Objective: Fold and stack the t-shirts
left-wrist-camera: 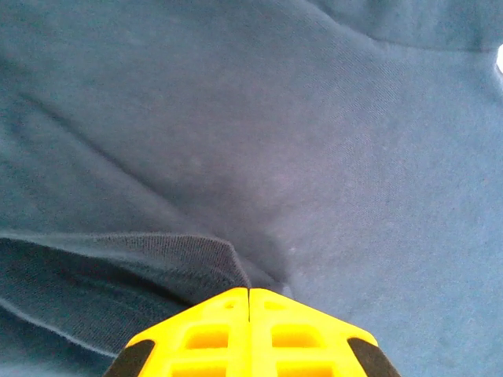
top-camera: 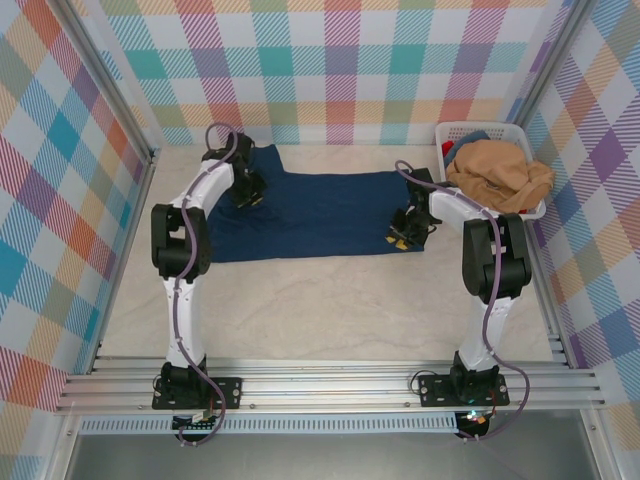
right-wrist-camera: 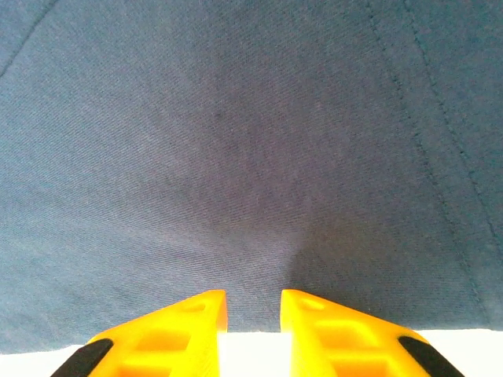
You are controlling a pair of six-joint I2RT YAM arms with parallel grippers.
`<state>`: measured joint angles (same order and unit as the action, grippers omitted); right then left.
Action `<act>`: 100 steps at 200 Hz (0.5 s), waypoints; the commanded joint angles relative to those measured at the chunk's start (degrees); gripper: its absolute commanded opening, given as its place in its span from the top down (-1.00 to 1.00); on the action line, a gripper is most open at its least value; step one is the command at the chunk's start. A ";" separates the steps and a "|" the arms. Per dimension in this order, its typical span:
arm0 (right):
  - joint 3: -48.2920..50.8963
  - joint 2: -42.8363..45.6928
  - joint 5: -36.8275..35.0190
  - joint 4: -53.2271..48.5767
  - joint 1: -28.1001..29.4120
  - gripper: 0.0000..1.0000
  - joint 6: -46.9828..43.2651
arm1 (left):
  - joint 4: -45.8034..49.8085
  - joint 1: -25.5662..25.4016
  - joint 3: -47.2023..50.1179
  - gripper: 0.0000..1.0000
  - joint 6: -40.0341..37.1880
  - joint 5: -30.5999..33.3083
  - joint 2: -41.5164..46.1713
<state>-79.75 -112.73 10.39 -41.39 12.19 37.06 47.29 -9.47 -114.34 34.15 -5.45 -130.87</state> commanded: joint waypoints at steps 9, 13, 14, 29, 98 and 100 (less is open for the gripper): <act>-1.46 -0.04 0.70 -1.42 -0.15 0.52 -0.23 | 3.17 -1.85 -4.24 0.97 -2.35 0.59 -1.25; -1.47 -0.04 0.74 -1.43 -0.17 0.52 -0.24 | 3.29 -1.94 -4.52 0.97 -2.40 0.85 -1.48; -1.51 -0.04 0.71 -1.42 -0.20 0.52 -0.24 | 3.31 -1.99 -4.59 0.97 -2.46 0.87 -1.53; -1.68 -0.08 0.63 -1.59 -0.20 0.52 -0.32 | 3.51 -2.30 -5.47 0.96 -2.44 1.08 -2.29; -2.34 -0.64 1.21 -2.33 -0.14 0.53 -0.74 | 4.47 -2.57 -11.88 0.95 -2.28 3.34 -7.20; -2.39 -0.65 1.21 -2.35 -0.14 0.53 -0.69 | 4.48 -2.57 -12.05 0.95 -2.19 3.34 -7.25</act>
<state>-80.53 -112.75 10.61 -41.89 12.19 37.01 49.65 -11.92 -122.85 32.73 -3.55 -136.14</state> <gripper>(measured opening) 0.238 0.049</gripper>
